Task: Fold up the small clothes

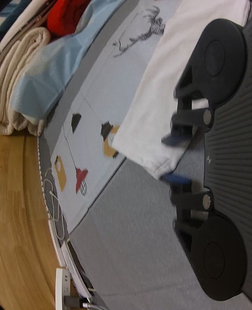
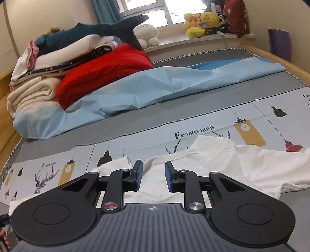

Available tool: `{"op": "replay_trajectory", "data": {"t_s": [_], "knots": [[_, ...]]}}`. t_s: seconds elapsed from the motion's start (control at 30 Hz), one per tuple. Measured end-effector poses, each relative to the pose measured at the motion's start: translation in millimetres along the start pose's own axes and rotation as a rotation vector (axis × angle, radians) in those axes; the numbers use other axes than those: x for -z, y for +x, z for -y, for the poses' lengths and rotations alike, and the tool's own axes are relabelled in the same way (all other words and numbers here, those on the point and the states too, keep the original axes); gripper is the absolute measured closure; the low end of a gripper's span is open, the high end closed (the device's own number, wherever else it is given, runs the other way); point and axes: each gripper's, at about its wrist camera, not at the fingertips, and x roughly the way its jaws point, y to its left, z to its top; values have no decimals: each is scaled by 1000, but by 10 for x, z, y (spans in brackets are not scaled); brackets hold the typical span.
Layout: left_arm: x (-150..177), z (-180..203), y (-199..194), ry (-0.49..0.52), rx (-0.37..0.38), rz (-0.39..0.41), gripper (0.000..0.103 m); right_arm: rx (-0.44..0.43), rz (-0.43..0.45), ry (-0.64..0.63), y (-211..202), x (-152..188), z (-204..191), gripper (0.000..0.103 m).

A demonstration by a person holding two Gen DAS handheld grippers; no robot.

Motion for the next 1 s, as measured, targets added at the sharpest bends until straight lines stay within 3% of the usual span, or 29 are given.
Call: {"op": "replay_trajectory", "data": {"t_s": [0.07,0.2,0.33,0.47,0.53,0.63,0.73,0.87,0.97,1.0], "knots": [[-8,124,-11,25,-5,17,97,2,-7,-13,-3,6,5,76],[-90,547,-362,114,64,102,98,10,-23,-12,-41,-7,64,76],[-216,1182,-1062,202,222,198,98,-38,-63,22,-70,-6,144,76],[-166,1915,-1835,281,403,175,98,-60,-98,76,-77,4,217,76],[-30,2308,-2249,349,485,165,98,-78,-112,114,-74,-1,257,81],[242,2766,-2682,367,618,107,98,-120,-116,170,-88,-2,289,85],[686,3231,-2861,366,739,32,98,-125,-123,214,-116,17,360,85],[1246,3906,-2837,430,801,-83,98,-110,-133,244,-147,58,540,85],[1607,4316,-2746,523,863,-263,96,-92,-159,247,-95,98,699,83],[1650,4354,-2725,535,865,-281,94,-84,-170,248,-65,113,743,82]]}}
